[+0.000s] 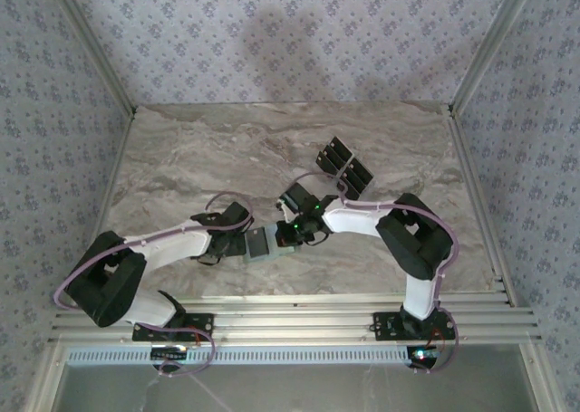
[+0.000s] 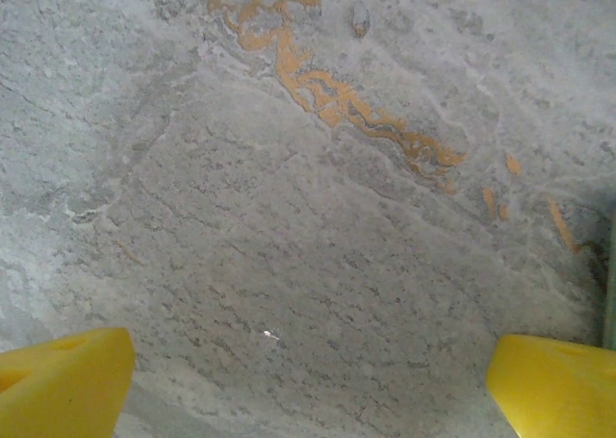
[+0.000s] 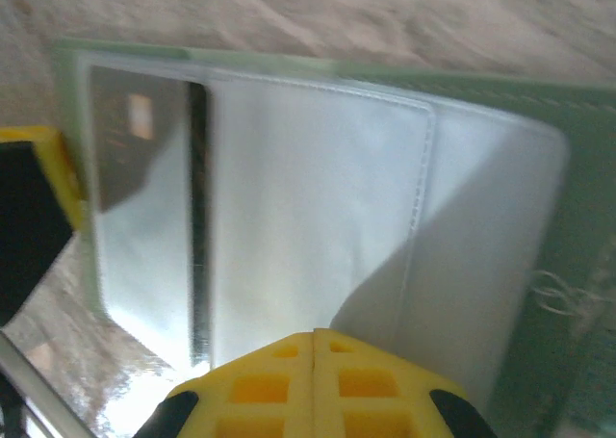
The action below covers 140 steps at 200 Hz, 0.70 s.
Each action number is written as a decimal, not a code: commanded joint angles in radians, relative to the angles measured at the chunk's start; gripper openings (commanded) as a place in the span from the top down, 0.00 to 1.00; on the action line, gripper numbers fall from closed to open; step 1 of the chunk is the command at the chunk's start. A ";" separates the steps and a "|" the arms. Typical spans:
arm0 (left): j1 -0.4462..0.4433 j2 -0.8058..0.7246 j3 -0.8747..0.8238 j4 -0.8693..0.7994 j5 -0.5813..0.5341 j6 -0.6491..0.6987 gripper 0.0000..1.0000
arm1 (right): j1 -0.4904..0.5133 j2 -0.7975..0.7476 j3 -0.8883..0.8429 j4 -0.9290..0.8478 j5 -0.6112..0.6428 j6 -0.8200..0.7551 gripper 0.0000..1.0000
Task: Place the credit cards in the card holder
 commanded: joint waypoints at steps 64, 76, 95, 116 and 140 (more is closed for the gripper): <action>0.006 0.109 0.023 0.102 0.029 0.037 0.01 | -0.045 -0.128 -0.122 -0.014 0.073 0.036 0.99; 0.005 0.113 0.026 0.104 0.027 0.043 0.01 | -0.039 -0.147 -0.114 -0.014 0.074 0.036 0.99; 0.005 0.116 0.026 0.111 0.026 0.048 0.01 | -0.018 -0.174 -0.073 -0.029 0.084 0.022 0.99; 0.005 0.118 0.024 0.118 0.029 0.048 0.01 | 0.002 -0.163 -0.005 -0.054 0.079 -0.006 0.99; 0.006 0.122 0.021 0.125 0.032 0.047 0.01 | 0.009 -0.115 0.051 -0.060 0.059 -0.020 0.99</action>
